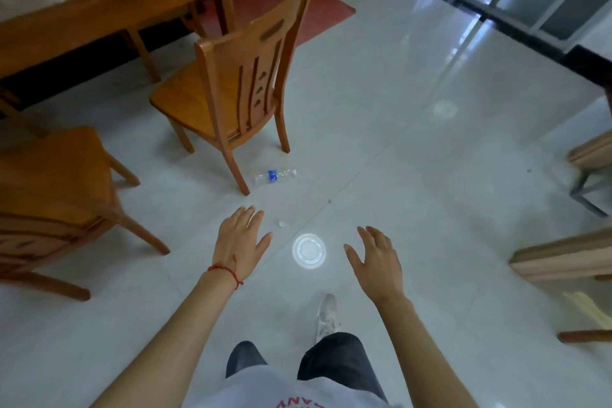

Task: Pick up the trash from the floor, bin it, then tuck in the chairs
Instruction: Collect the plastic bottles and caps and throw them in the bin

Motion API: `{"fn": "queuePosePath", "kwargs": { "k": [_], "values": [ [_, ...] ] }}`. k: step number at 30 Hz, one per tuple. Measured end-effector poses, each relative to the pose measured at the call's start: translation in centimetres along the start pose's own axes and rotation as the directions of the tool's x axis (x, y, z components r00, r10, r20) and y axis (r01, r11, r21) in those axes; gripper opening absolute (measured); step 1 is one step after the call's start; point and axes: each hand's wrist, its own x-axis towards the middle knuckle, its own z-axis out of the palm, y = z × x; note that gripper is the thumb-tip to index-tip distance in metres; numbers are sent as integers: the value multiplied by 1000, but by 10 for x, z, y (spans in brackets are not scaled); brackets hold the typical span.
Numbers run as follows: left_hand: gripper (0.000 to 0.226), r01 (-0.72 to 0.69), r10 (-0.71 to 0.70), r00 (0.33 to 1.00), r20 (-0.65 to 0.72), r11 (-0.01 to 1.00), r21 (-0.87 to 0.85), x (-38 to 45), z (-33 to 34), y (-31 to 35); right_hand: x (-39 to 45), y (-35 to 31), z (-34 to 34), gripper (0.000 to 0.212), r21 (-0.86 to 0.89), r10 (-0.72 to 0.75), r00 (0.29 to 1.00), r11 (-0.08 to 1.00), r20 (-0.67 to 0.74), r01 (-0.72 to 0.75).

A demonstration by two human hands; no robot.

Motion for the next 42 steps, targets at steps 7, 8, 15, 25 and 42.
{"fn": "queuePosePath", "kwargs": {
  "k": [7,8,15,25,42],
  "values": [
    [54,139,-140,990,-31,989,-51,72,2,38,105,19,-37,53,-45,-151,981,987,119,157],
    [54,154,-155,988,-27,987,-49,79,1,40,115,19,-37,53,-49,-155,979,985,136,163],
    [54,201,-200,979,32,979,-23,130,4,16,181,2,-21,51,-37,-164,970,984,180,173],
    [52,163,-161,982,97,987,-11,213,8,-28,250,-19,13,51,-22,-112,976,993,188,118],
    [51,338,-325,935,140,938,-76,291,106,-46,367,22,109,73,-9,-220,940,973,261,230]
  ]
}}
